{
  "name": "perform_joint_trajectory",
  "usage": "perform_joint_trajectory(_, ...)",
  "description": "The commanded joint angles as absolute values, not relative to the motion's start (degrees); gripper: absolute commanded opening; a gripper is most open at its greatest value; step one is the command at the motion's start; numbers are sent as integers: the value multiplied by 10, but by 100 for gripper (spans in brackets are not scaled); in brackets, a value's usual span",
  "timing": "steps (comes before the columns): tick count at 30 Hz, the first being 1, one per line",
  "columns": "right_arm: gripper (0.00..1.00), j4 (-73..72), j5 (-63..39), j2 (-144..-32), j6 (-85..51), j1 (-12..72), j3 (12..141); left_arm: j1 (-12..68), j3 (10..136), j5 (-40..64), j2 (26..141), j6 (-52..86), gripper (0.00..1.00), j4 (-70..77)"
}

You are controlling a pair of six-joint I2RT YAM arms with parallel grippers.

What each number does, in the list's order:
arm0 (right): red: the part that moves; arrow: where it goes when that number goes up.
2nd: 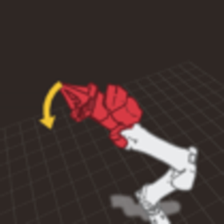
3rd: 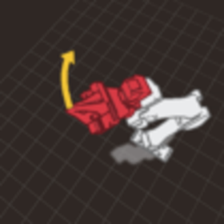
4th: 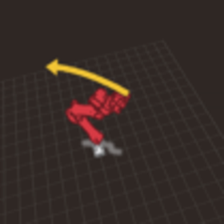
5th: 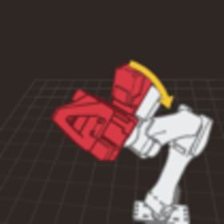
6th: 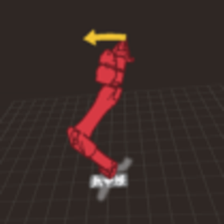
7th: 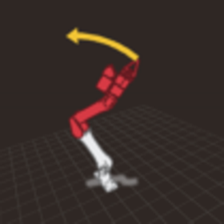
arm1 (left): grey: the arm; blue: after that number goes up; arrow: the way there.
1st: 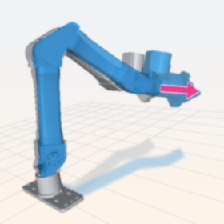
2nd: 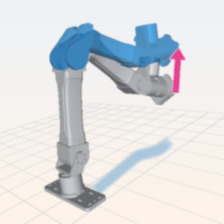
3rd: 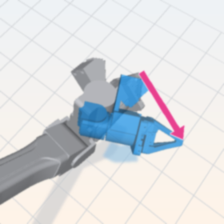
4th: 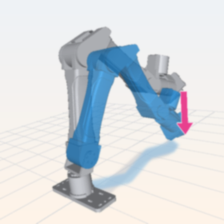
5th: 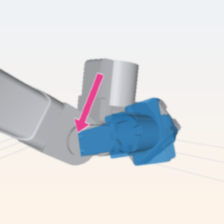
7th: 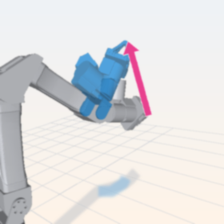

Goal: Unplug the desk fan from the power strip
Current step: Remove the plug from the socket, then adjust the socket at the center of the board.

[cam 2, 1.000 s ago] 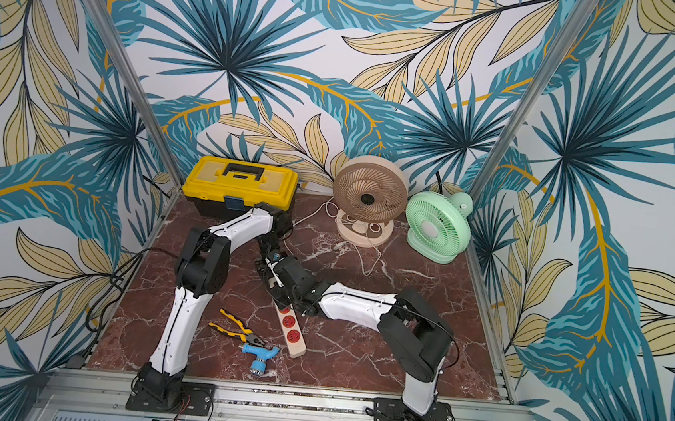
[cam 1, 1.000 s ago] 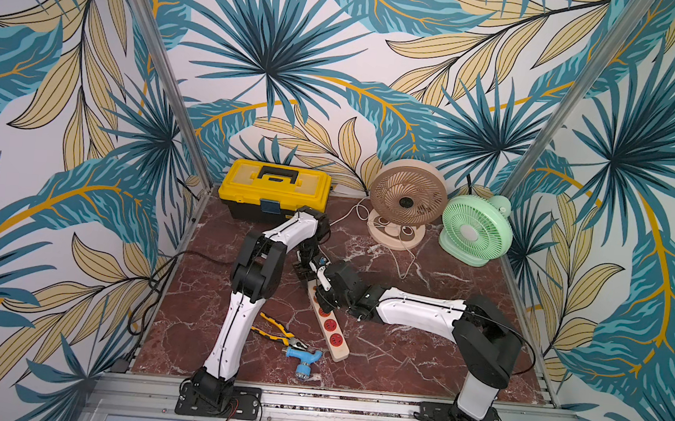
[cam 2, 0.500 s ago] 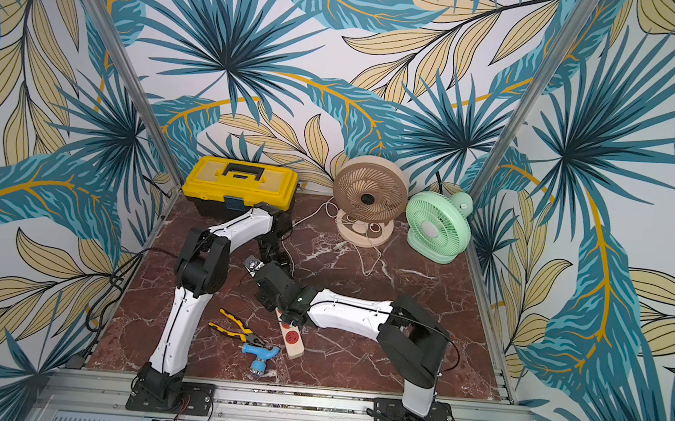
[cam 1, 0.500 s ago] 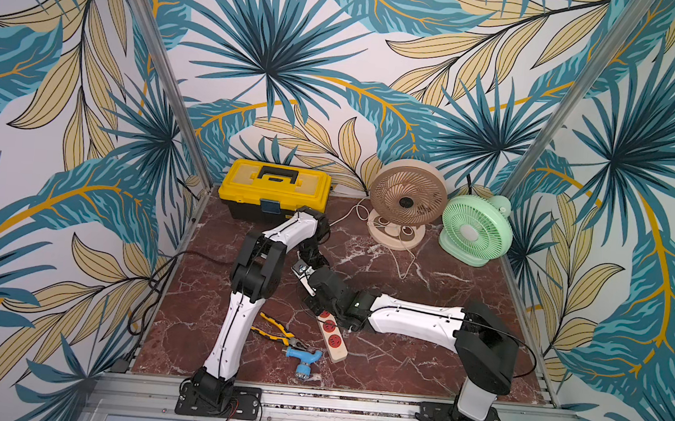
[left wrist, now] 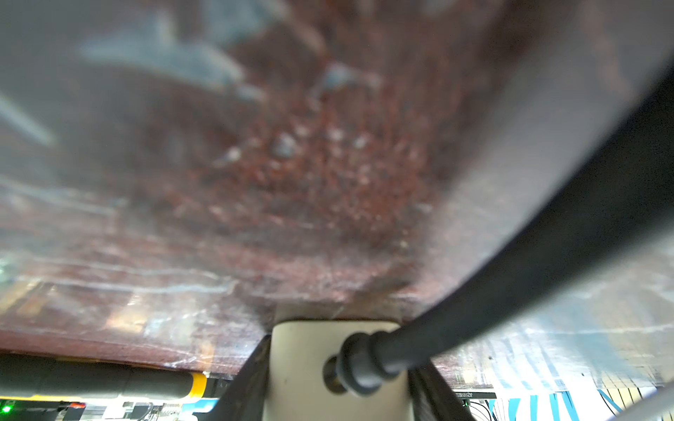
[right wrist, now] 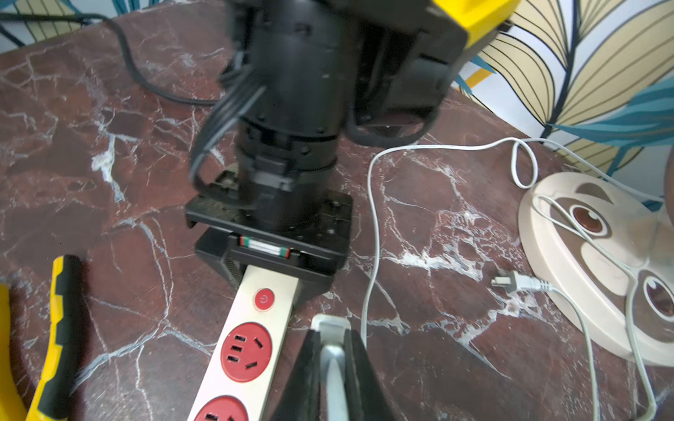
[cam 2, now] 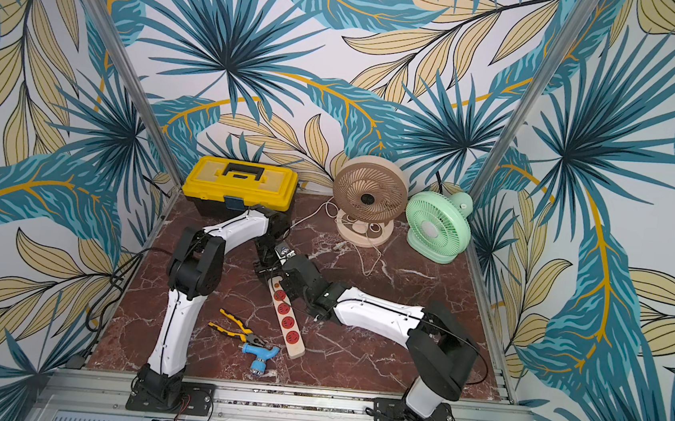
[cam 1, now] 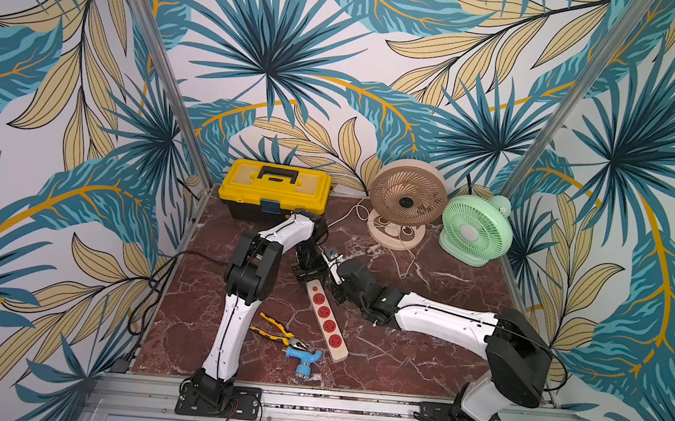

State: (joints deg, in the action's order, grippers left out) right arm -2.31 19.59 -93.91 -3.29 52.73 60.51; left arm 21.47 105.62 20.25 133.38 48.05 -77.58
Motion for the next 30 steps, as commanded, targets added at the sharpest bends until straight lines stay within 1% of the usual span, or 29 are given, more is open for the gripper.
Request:
perform_joint_trajectory(1,0,-45,171,-914,-74,512,581,203,1019,126,1388,482,0,-658)
perform_joint_trajectory(5,0,-45,155,-901,-96,487,570,202,999,149,1373,478,0,-617)
perform_joint_trajectory(6,0,-46,152,-899,-102,481,568,202,996,152,1353,477,0,-610)
perform_joint_trajectory(12,0,-59,122,-897,-128,456,557,195,979,160,1320,470,0,-578)
perform_joint_trajectory(14,0,-63,116,-897,-134,442,555,195,974,155,1308,464,11,-569)
perform_joint_trajectory(20,0,-69,84,-909,-148,416,564,197,977,113,1279,443,16,-580)
perform_joint_trajectory(24,0,-74,59,-922,-158,400,577,209,1012,51,1275,421,20,-626)
perform_joint_trajectory(26,0,-74,49,-934,-160,391,589,216,1015,37,1266,406,23,-628)
perform_joint_trajectory(30,0,-71,15,-972,-172,367,627,231,1016,2,1241,394,26,-628)
